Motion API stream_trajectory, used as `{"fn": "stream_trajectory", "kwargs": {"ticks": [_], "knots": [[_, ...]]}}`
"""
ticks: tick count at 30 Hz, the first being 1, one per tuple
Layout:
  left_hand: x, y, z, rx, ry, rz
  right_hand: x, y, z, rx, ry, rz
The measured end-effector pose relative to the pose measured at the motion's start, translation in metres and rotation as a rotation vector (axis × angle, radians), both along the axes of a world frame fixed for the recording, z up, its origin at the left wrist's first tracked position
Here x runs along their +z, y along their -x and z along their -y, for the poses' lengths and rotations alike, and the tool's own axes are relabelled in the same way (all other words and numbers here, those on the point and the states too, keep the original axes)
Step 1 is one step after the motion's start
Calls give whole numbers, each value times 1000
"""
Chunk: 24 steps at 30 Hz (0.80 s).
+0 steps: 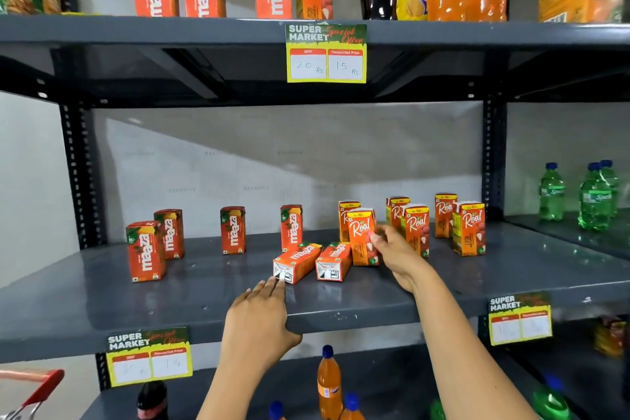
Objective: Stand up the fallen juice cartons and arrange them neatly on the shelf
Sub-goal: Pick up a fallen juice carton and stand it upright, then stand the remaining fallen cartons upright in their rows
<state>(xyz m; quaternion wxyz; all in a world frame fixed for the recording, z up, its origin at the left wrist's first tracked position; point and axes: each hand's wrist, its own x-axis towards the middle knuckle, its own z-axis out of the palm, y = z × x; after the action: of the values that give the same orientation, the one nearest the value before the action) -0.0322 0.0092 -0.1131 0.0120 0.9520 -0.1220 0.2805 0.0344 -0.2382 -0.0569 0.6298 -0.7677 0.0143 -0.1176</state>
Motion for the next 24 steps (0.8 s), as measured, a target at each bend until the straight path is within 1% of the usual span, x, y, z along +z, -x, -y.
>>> {"fn": "stream_trajectory", "kwargs": {"ticks": [3, 4, 5, 6, 7, 8, 9, 10, 11, 14, 18, 21, 22, 23, 24], "knots": [[-1, -1, -1, -17, 20, 8, 5, 0, -3, 10, -35, -60], [-1, 0, -1, -18, 24, 11, 6, 2, -4, -13, -7, -65], [-1, 0, -1, -18, 25, 11, 6, 5, -5, -68, 95, -56], [-1, 0, -1, -20, 28, 10, 6, 10, -6, -173, 262, -31], [-1, 0, -1, -22, 31, 8, 4, 16, -8, -311, 435, 17], [-1, 0, 0, -23, 33, 6, 2, 23, -12, -442, 562, 79], [0, 0, 0, -24, 34, 5, 2, 32, -20, -523, 628, 124], [-1, 0, 0, -24, 35, 5, 2, 38, -32, -537, 659, 127], [-1, 0, 0, -26, 37, 8, 3, 41, -45, -505, 688, 85], [-1, 1, 0, -31, 41, 14, 9, 40, -86, -405, 781, -99], [-2, 2, 0, -38, 45, 28, 19, 30, -103, -365, 763, -200], [-1, 2, 0, -43, 52, 33, 26, 20, -99, -237, 676, -264], [-1, 2, 0, -44, 52, 33, 27, 18, -97, -191, 609, -273], [-1, 1, 0, -45, 50, 31, 29, 17, -93, -147, 483, -276], [-2, 1, 0, -46, 48, 27, 30, 16, -88, -103, 307, -284]]}}
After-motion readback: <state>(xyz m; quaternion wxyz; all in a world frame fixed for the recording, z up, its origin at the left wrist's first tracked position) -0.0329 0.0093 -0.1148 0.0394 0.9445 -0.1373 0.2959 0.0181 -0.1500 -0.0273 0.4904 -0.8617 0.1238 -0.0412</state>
